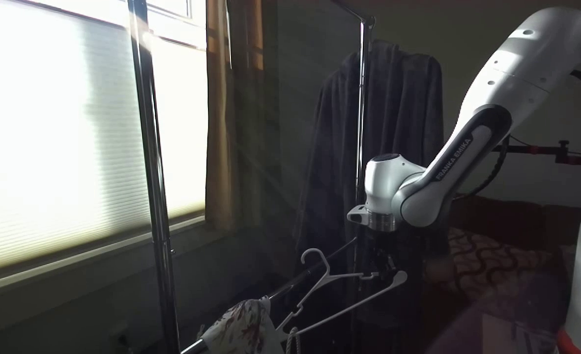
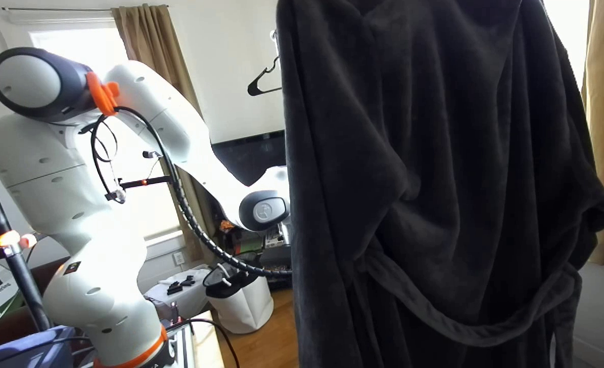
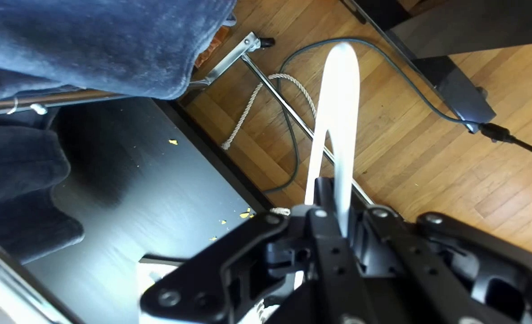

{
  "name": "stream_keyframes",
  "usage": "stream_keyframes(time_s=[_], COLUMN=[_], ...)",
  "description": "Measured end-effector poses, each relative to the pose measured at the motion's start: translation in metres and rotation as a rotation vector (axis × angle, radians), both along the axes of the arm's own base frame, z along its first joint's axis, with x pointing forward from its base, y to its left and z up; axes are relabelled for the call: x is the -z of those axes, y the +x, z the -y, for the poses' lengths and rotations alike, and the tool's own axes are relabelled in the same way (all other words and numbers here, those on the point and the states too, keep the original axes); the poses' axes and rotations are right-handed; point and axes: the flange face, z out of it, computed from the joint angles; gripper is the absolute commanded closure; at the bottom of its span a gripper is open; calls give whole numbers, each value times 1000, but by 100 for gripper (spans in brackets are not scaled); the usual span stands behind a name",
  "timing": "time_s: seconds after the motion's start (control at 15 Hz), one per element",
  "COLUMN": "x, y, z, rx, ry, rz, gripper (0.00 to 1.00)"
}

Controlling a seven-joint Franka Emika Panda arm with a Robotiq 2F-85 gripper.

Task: Hang the white coat hanger on the top railing

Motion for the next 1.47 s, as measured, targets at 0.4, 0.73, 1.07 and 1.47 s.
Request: stream_keyframes(time_s=[0.4,0.73,1.07,1.47], x=[-61,-114,-161,-175], y=[0,-28,-53,-57], z=[16,36,46,46], rx=[-188,-321,-204,79], ry=[69,131,195,315], rz=[77,85,165,232], gripper=[99,99,99,99])
